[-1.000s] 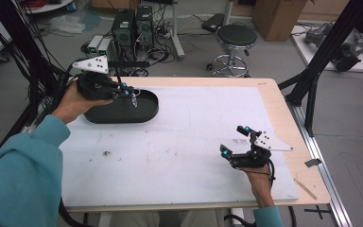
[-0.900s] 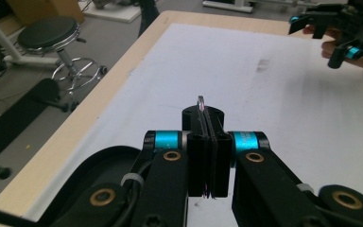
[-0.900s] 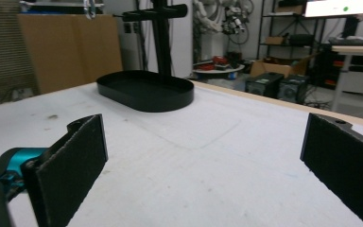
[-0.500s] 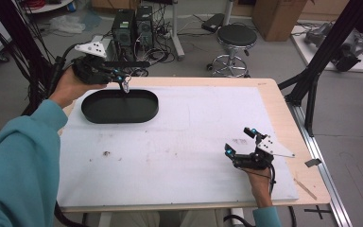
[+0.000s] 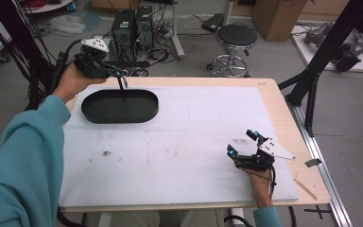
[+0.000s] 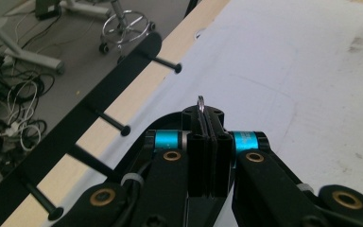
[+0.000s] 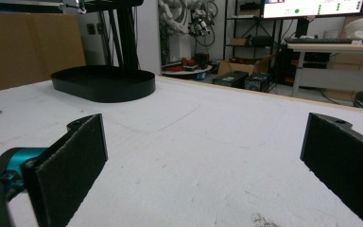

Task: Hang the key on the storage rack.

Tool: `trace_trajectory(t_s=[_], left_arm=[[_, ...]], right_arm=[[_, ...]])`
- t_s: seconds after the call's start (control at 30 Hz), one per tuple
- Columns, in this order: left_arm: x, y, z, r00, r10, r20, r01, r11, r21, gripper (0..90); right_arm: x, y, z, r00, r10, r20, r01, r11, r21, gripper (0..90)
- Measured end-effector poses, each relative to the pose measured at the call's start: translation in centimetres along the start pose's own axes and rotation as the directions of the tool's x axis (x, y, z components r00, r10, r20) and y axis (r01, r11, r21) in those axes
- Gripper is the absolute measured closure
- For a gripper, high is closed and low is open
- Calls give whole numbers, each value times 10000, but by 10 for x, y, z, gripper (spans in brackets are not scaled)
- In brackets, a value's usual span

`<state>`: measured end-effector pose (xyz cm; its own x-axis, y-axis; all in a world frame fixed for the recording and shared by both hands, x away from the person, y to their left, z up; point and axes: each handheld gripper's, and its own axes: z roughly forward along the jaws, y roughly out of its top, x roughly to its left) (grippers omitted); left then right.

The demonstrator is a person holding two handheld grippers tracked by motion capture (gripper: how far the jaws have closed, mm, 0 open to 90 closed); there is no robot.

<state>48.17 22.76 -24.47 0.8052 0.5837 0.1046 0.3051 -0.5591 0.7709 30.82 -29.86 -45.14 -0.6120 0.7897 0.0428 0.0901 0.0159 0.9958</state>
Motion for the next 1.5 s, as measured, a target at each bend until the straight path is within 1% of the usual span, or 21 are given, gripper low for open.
trace_trajectory(t_s=[0.07, 0.17, 0.27, 0.33, 0.37, 0.47, 0.5, 0.6, 0.7, 0.73, 0.77, 0.8, 0.87, 0.9, 1.0, 1.07, 1.2, 1.33, 1.37, 1.43, 1.5], left_arm=[[3, -1, 2, 9998, -115, -156, 118, 9998, 154, 883], [6, -2, 3, 9991, -305, -298, 306, 9995, 48, 883], [8, -2, 6, 9977, -472, -477, 481, 9987, 161, 883], [9, -2, 9, 9957, -641, -672, 661, 9974, 285, 883], [10, -3, 10, 9953, -692, -673, 713, 9970, 301, 883], [12, -3, 11, 9934, -850, -765, 867, 9960, 199, 883], [12, -3, 12, 9928, -904, -786, 920, 9956, 162, 883], [13, -3, 14, 9911, -930, -952, 962, 9949, 303, 883], [14, -3, 16, 9876, -1062, -1155, 1095, 9937, 229, 883], [15, -3, 16, 9879, -990, -1198, 1032, 9942, 290, 883], [14, -3, 16, 9864, -1000, -1304, 1046, 9941, 283, 883], [15, -3, 17, 9862, -1047, -1279, 1096, 9935, 320, 882], [15, -3, 19, 9851, -997, -1404, 1077, 9929, 508, 883], [15, -4, 20, 9844, -1090, -1378, 1160, 9923, 443, 882], [15, -3, 21, 9850, -1008, -1402, 1091, 9926, 527, 882], [15, -3, 23, 9834, -1028, -1495, 1117, 9924, 525, 883], [17, -3, 24, 9783, -1224, -1674, 1320, 9901, 471, 883], [17, -3, 26, 9779, -1242, -1683, 1340, 9898, 482, 882], [17, -3, 26, 9787, -1184, -1676, 1295, 9899, 569, 882], [17, -3, 27, 9779, -1198, -1715, 1308, 9899, 539, 882], [18, -3, 29, 9755, -1328, -1756, 1431, 9886, 476, 882]], right_arm=[[0, 0, 0, 10000, -14, 4, 14, 10000, 3, 7], [-1, 0, 0, 10000, -31, 12, 31, 10000, 4, 7], [0, -2, 1, 9996, -228, 141, 228, 9997, 8, 7], [1, -3, 0, 9995, -278, 138, 278, 9996, 8, 7], [1, -3, 0, 9993, -351, 99, 352, 9994, -76, 7], [0, -3, 0, 9998, -188, 114, 189, 9998, -118, 7], [-1, -3, 0, 9997, -224, 107, 226, 9996, -176, 7], [-1, -3, -1, 9997, -215, 103, 217, 9996, -184, 7], [0, -4, -1, 9996, -251, 103, 253, 9995, -172, 7], [1, -4, -1, 9997, -237, 110, 239, 9996, -172, 7], [1, -4, -1, 9995, -296, 107, 298, 9994, -189, 7], [1, -4, -1, 9995, -307, 110, 310, 9993, -202, 7], [1, -4, -1, 9995, -304, 131, 306, 9993, -216, 7], [1, -4, -1, 9994, -321, 132, 324, 9992, -229, 7], [1, -4, -2, 9994, -296, 156, 300, 9993, -240, 7], [1, -4, -2, 9996, -262, 92, 264, 9994, -238, 7], [1, -4, -2, 9998, -188, 82, 190, 9995, -246, 7], [0, -4, -2, 9996, -272, 109, 275, 9992, -292, 7], [0, -4, -2, 9995, -297, 98, 300, 9990, -319, 7], [0, -5, -2, 9997, -254, 73, 256, 9992, -304, 7], [0, -5, -2, 9997, -252, 69, 254, 9992, -309, 7]])
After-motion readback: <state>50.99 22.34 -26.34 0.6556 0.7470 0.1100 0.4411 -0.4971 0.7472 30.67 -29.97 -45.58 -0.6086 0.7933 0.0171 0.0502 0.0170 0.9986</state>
